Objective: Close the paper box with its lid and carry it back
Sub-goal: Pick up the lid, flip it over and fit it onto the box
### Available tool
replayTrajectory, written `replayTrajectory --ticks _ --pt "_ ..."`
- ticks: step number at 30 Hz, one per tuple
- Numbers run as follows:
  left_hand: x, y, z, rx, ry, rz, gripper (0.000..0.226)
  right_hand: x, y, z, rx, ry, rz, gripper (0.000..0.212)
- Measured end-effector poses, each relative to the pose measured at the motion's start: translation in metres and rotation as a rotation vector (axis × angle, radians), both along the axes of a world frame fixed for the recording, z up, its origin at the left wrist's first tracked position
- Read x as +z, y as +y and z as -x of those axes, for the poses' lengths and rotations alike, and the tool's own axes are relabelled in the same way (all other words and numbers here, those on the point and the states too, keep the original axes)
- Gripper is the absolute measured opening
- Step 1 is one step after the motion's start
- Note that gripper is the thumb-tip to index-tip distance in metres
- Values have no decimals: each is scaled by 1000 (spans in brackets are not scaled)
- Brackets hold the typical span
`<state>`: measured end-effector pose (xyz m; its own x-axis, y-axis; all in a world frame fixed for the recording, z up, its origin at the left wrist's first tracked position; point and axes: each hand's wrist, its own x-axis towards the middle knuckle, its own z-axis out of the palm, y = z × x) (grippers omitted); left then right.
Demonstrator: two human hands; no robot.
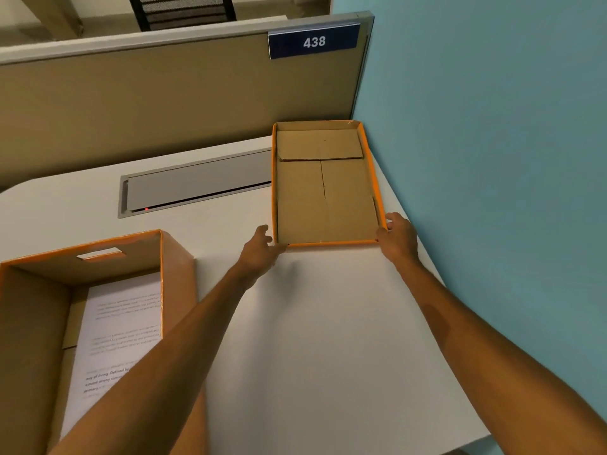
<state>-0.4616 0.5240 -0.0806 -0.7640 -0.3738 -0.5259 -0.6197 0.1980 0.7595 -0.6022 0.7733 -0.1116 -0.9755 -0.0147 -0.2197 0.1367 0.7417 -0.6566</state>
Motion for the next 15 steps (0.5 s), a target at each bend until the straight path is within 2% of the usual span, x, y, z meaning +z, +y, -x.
replayTrajectory --ticks 5,8,11,15 --pt "-7 -3 11 121 -29 -180 66 -3 0 15 -59 -14 1 43" --pt "-7 -5 16 203 -35 -274 58 -6 0 19 -85 -20 3 30" --pt "-3 -8 19 185 -10 -281 31 -4 1 23 -107 -19 7 24" --pt "2 -16 19 144 6 -275 26 3 5 22 -118 -16 81 30"
